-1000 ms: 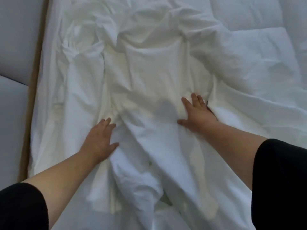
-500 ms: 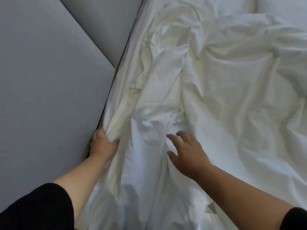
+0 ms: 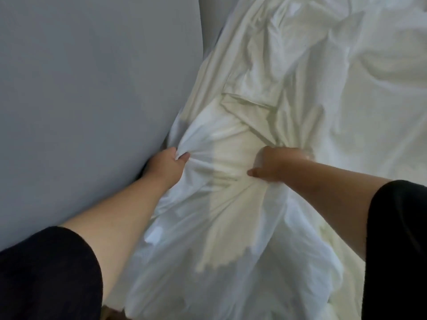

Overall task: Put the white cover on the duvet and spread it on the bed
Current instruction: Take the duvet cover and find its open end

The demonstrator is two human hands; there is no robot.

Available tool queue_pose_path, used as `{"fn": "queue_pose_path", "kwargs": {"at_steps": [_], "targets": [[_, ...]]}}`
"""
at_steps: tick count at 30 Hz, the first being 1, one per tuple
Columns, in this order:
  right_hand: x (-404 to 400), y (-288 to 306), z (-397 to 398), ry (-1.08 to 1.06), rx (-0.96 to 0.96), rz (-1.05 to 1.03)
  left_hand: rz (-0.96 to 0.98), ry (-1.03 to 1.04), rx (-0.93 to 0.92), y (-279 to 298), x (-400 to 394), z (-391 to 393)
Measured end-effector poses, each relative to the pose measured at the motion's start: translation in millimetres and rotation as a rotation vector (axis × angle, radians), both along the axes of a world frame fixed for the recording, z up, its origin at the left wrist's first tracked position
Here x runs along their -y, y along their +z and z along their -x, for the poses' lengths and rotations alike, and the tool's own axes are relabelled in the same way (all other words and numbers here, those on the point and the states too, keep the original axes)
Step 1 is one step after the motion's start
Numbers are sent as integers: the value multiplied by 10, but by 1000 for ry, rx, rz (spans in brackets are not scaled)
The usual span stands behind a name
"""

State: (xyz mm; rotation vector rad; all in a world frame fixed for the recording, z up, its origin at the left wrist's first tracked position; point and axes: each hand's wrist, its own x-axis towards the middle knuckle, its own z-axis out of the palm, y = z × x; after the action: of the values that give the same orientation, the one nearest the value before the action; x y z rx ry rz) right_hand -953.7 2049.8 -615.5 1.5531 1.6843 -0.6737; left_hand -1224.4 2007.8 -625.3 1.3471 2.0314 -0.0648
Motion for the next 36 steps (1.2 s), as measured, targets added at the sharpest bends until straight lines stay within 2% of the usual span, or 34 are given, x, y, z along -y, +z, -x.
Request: {"fn": "queue_pose_path", "kwargs": {"at_steps": [2,5,9,11,15,20,24,28,29,31,33,36], "targets": [[146,-4,-109,-126,52,-24,-6,-17,11,40,-23,-27],[217,-115,-152,5,57,-7,-25,-2,37,97,-55,-64],[209,-42,-133,-120,56,-80,-50,47,64,211,-78,-90],[224,33,-124,-73,68,-73,-61,74,89,262,-85,-98],[110,244,-196,-88,-22,-234,-124,52,40,541,-268,-177],[-633,1087,-387,-154,-81,-553,-362,37,14,1350,-973,-482],[-1359,1774,-532,-207,-114,-820,-634,23,31,2045,-1590,-741],[-1680,1911,-655,-286,-220,-1026,-814,8,142,2338,-1912,-868],[-1646,1820,-661,-317,-278,-1011,-789,-4,189,2295,-1904,-862],[-1420,1501,-649,-321,-370,-834,-607,-77,220,2051,-1758,-824],[-985,1101,-605,-240,-331,-594,-355,-185,206,1633,-1421,-740],[-86,563,-487,-216,-292,-447,-44,-303,86,910,-646,-569]]}}
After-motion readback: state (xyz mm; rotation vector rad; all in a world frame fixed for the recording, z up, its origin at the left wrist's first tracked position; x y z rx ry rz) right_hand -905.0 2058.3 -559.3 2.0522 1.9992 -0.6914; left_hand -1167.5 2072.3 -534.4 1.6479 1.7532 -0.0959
